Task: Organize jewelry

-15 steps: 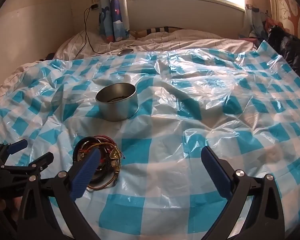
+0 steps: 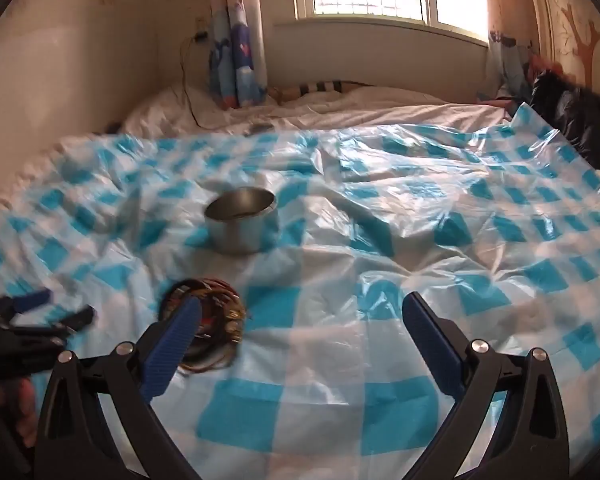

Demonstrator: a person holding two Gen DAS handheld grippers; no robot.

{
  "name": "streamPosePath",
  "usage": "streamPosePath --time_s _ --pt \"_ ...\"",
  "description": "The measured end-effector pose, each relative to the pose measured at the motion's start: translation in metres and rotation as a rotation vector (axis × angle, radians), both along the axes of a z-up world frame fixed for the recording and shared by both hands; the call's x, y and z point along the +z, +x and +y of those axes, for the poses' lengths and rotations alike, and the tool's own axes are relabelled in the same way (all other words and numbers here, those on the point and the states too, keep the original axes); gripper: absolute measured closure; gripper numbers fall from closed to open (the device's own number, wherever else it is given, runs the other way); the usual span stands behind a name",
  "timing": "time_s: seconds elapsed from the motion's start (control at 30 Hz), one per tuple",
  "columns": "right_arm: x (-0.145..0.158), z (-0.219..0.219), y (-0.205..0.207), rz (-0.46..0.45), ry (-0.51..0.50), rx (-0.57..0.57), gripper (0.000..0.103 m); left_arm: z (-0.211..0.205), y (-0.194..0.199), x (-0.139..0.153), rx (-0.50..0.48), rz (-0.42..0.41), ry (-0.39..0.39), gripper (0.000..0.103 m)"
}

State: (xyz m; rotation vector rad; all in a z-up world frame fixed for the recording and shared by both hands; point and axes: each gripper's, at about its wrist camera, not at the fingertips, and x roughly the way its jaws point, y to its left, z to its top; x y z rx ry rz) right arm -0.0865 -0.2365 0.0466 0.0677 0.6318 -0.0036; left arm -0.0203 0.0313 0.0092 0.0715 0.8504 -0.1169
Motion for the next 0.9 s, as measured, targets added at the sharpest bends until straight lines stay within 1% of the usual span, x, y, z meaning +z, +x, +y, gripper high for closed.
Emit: streamPosePath --time_s 0.03,0.1,0.17,0.23,0.3,0.4,0.47,0.57,0.67,0.7,0.73,0.8,0.9 --pt "0.002 -0.001 0.000 -0.004 -0.007 0.001 0.006 0.000 0.000 0.002 -0.010 -0.002 -0.001 0.007" --pt "-0.002 -0.001 0.005 0.031 -0.005 0.027 0.006 -0.001 0.001 0.005 -0.028 -0.004 -0.015 0.007" --pt "-0.009 0.005 -0.001 0.078 -0.010 0.049 0.006 -0.006 -0.003 0.001 -0.035 -0.020 -0.026 0.007" --pt "-0.013 0.008 -0.006 0.077 -0.014 0.080 0.006 -0.006 -0.004 0.000 -0.025 -0.029 -0.016 0.007" --pt "-0.013 0.011 -0.006 0.070 -0.034 0.088 0.006 -0.008 -0.002 -0.002 -0.026 -0.035 -0.003 0.007" --pt "-0.013 0.011 -0.004 0.061 -0.007 0.099 0.006 -0.011 0.004 -0.011 -0.036 0.000 0.003 0.007" --pt "-0.015 0.012 0.000 0.070 0.007 0.094 0.006 -0.011 0.005 -0.016 -0.020 0.006 0.020 0.007" --pt "-0.017 0.014 0.006 0.086 0.037 0.108 0.006 -0.011 0.006 -0.017 -0.017 0.005 -0.003 0.007" --pt "-0.020 0.019 0.009 0.094 0.032 0.122 0.006 -0.011 0.009 -0.023 -0.010 0.014 0.010 0.007" --pt "-0.021 0.021 0.010 0.096 0.030 0.128 0.006 -0.012 0.011 -0.023 -0.017 0.019 -0.004 0.007" --pt "-0.021 0.023 0.011 0.100 0.028 0.136 0.006 -0.013 0.011 -0.021 -0.020 0.009 -0.007 0.007" --pt "-0.024 0.027 0.013 0.106 0.025 0.144 0.006 -0.017 0.011 -0.020 -0.019 -0.020 0.029 0.007" --pt "-0.026 0.028 0.016 0.113 0.028 0.148 0.006 -0.021 0.011 -0.022 -0.039 -0.019 0.036 0.007"
